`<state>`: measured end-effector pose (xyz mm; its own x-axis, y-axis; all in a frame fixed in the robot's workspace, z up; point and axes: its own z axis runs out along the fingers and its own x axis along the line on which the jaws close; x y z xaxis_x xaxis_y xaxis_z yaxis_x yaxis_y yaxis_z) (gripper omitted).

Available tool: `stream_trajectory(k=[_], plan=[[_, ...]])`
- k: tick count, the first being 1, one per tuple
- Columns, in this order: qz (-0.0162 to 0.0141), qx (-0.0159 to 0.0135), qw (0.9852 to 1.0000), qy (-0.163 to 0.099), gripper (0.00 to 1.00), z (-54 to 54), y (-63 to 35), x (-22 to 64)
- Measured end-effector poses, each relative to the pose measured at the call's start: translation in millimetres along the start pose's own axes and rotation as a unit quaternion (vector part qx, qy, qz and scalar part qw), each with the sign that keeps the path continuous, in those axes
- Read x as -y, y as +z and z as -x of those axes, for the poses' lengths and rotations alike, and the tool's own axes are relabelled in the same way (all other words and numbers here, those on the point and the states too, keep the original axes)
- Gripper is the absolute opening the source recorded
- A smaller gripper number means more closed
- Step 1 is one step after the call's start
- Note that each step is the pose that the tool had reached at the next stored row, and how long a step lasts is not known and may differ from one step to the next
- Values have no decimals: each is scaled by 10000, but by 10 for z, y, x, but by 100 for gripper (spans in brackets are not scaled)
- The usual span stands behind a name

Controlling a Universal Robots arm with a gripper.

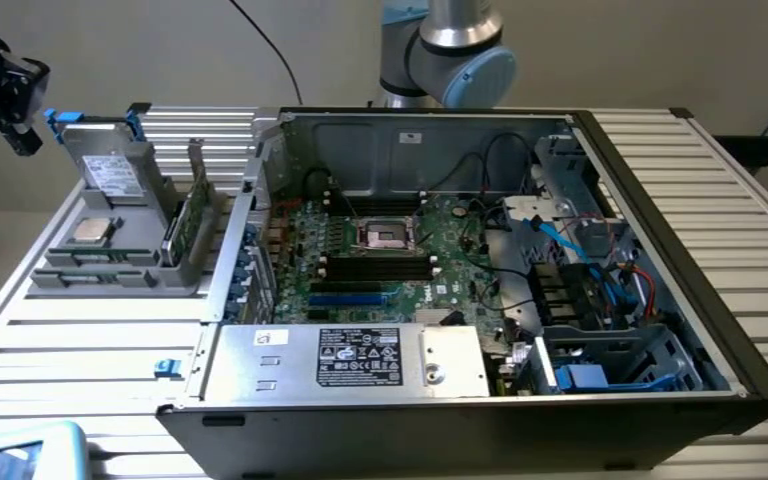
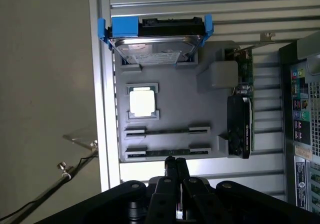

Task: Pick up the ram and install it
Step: 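Pick up the ram and move it above insertion slot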

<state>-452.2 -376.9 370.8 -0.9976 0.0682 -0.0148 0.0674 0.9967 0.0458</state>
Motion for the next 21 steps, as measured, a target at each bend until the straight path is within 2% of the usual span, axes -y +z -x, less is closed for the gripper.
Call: stream_trajectory(k=[3, 6, 11, 16, 21], plan=[[0, -2, 10000, -33, 11, 4, 0, 0], [4, -13, 9996, -280, 11, 5, 0, 0], [11, -33, 9973, -729, 11, 5, 0, 0], [17, -54, 9930, -1184, 11, 5, 0, 0], [24, -75, 9865, -1633, 11, 5, 0, 0]])
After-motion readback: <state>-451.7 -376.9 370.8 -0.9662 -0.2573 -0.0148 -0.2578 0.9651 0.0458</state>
